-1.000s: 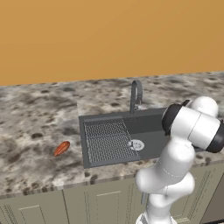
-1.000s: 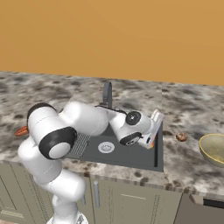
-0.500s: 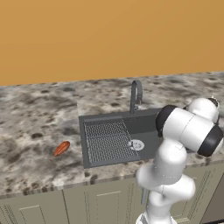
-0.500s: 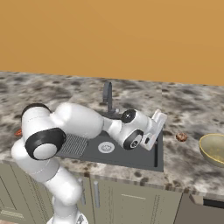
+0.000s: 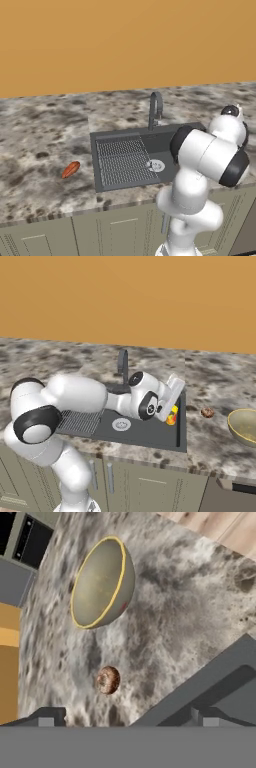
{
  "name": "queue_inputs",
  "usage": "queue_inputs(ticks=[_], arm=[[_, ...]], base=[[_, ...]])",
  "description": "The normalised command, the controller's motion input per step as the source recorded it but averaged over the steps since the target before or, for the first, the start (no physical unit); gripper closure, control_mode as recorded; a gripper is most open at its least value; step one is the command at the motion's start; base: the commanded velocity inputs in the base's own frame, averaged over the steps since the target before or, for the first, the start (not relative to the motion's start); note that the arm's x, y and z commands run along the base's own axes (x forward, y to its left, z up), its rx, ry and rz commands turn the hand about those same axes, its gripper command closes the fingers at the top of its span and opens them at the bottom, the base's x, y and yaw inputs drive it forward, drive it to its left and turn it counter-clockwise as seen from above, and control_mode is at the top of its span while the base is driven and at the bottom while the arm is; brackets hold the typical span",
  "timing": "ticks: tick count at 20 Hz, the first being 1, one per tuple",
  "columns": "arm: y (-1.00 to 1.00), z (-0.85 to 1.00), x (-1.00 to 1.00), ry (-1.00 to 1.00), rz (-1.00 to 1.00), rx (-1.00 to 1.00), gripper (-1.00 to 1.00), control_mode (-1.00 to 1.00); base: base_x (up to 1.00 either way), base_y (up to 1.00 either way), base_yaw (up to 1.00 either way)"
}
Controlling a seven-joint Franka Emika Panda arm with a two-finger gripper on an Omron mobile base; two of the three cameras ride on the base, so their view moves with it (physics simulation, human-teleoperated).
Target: Remove the sweet potato and mushroom from the sink. Then move the bowl and cup from the counter to the sink for washing.
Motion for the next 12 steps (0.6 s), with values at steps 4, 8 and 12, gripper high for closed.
queue_inputs(ticks=[4, 8, 12], arm=[[-0.19, 0.34, -0.32, 0.0, 0.0, 0.0, -1.0, -1.0], [-0.21, 0.35, -0.32, 0.03, 0.02, 0.0, -1.0, -1.0], [-0.19, 0.29, -0.27, 0.06, 0.08, -0.02, -1.0, -1.0]], base=[[0.0, 0.0, 0.0], [0.0, 0.0, 0.0], [0.0, 0.0, 0.0]])
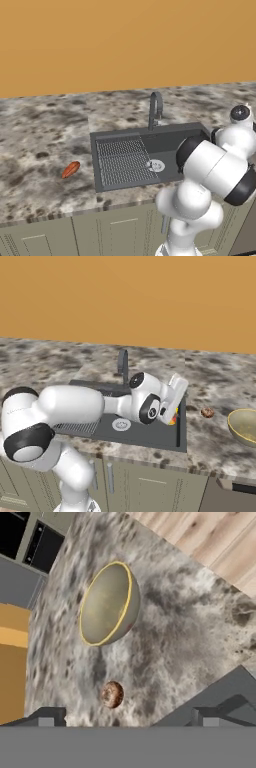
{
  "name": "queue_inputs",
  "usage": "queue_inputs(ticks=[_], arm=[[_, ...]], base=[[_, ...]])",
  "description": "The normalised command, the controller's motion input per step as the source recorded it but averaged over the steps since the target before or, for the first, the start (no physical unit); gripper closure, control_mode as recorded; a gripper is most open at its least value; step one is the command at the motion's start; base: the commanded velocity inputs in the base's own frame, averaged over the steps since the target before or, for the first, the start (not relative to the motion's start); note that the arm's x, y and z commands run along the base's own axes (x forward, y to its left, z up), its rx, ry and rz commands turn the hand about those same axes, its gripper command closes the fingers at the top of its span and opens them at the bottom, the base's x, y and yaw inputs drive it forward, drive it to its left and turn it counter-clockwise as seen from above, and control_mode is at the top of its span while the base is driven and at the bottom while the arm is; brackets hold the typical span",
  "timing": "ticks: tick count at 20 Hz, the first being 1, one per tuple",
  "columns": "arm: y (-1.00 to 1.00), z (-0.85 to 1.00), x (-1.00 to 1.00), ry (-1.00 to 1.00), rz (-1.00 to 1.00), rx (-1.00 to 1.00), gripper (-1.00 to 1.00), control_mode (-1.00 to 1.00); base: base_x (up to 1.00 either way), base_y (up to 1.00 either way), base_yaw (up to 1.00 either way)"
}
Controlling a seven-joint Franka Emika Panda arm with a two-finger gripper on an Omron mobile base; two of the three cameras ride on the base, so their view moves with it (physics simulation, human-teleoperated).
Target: Remove the sweet potato and mushroom from the sink. Then move the bowl and cup from the counter to the sink for washing.
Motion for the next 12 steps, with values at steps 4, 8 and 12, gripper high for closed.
queue_inputs(ticks=[4, 8, 12], arm=[[-0.15, 0.22, -0.23, 0.2, 0.09, -0.13, -1.0, -1.0], [-0.11, 0.2, -0.27, 0.21, 0.02, -0.09, -1.0, -1.0], [-0.07, 0.14, -0.22, 0.25, 0.0, -0.05, -1.0, -1.0]], base=[[0.0, 0.0, 0.0], [0.0, 0.0, 0.0], [0.0, 0.0, 0.0]])
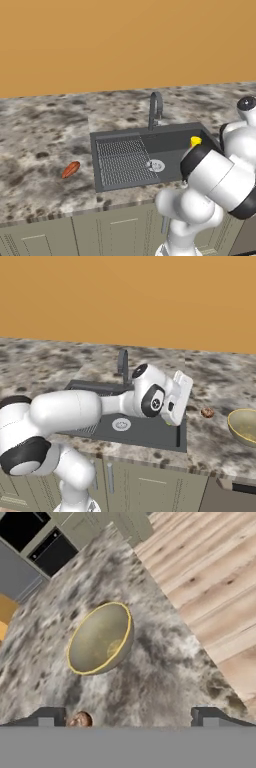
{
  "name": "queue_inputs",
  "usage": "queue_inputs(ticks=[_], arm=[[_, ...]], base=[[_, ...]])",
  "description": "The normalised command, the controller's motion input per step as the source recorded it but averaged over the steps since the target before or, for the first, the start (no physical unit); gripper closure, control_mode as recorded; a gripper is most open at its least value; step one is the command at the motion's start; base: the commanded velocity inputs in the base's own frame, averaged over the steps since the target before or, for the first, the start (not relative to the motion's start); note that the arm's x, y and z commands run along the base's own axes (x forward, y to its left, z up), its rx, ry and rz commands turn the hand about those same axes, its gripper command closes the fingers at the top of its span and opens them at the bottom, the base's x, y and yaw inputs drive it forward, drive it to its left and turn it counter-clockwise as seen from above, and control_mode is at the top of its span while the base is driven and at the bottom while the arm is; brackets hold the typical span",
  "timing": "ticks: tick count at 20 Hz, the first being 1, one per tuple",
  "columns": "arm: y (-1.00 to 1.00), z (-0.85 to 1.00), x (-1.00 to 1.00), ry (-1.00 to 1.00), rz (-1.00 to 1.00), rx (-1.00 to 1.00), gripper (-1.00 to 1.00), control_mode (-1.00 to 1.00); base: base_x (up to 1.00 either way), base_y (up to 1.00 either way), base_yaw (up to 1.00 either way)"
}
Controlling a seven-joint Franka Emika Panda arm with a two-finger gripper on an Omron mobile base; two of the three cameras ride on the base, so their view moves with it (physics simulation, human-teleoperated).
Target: Remove the sweet potato and mushroom from the sink. Then move the bowl and cup from the counter to the sink for washing.
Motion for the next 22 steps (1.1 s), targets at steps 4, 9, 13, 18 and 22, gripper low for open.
queue_inputs(ticks=[4, 9, 13, 18, 22], arm=[[-0.04, 0.11, -0.22, 0.3, 0.0, -0.07, -1.0, -1.0], [-0.02, 0.11, -0.2, 0.27, 0.0, 0.0, -1.0, -1.0], [-0.03, 0.02, -0.17, 0.06, 0.0, 0.05, -1.0, -1.0], [-0.03, 0.0, -0.09, -0.07, -0.01, 0.17, -1.0, -1.0], [0.0, -0.01, -0.02, -0.28, -0.05, 0.21, -1.0, -1.0]], base=[[0.0, 0.0, 0.0], [0.0, 0.0, 0.0], [0.0, 0.0, 0.0], [0.0, 0.0, 0.0], [0.0, 0.0, 0.0]])
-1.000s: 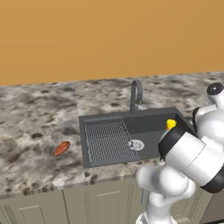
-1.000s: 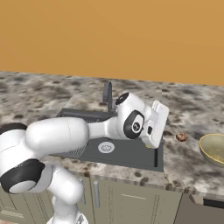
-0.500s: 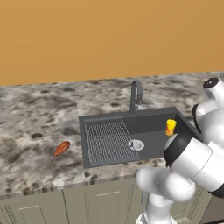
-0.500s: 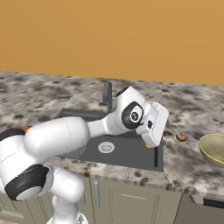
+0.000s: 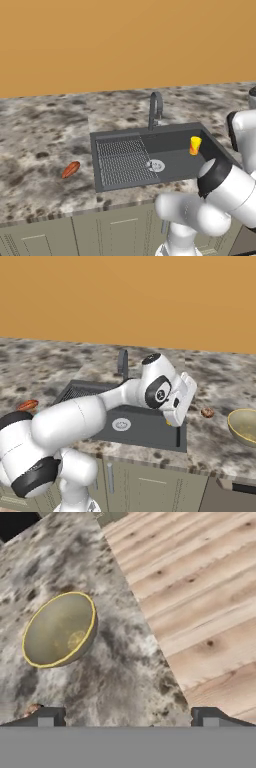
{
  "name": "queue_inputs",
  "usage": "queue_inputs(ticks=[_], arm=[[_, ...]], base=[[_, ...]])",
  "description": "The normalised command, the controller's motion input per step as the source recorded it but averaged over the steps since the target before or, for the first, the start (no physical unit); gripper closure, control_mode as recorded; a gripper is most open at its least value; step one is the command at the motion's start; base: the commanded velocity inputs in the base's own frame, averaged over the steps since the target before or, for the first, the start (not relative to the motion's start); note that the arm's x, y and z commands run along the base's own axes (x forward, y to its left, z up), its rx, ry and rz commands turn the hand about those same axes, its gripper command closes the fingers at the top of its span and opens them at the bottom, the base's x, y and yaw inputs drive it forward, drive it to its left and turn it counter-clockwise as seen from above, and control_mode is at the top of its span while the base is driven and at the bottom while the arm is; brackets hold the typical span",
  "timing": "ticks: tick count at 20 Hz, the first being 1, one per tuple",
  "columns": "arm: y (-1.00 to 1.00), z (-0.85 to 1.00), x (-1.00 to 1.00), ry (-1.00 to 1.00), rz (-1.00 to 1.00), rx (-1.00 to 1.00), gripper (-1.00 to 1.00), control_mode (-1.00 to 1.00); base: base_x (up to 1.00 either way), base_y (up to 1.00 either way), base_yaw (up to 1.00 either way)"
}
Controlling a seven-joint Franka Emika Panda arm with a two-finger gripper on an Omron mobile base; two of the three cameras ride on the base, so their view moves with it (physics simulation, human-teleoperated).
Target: Remove the sweet potato and mushroom from the sink. Then move the bowl and cup from the counter to the sink for washing.
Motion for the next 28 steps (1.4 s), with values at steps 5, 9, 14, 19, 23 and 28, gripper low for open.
queue_inputs(ticks=[5, 9, 14, 19, 23, 28], arm=[[0.0, -0.01, 0.0, -0.34, -0.09, 0.17, -1.0, -1.0], [0.0, -0.02, 0.05, -0.22, -0.18, 0.04, -1.0, -1.0], [-0.01, -0.01, 0.11, -0.07, -0.27, 0.0, -1.0, -1.0], [-0.04, -0.02, 0.05, 0.0, -0.3, 0.0, -1.0, -1.0], [-0.08, -0.02, 0.0, 0.0, -0.24, 0.0, -1.0, -1.0], [-0.18, 0.0, 0.0, -0.01, -0.21, 0.0, -1.0, -1.0]], base=[[0.0, 0.0, 0.0], [0.0, 0.0, 0.0], [0.0, 0.0, 0.0], [0.0, 0.0, 0.0], [0.0, 0.0, 0.0], [0.0, 0.0, 0.0]])
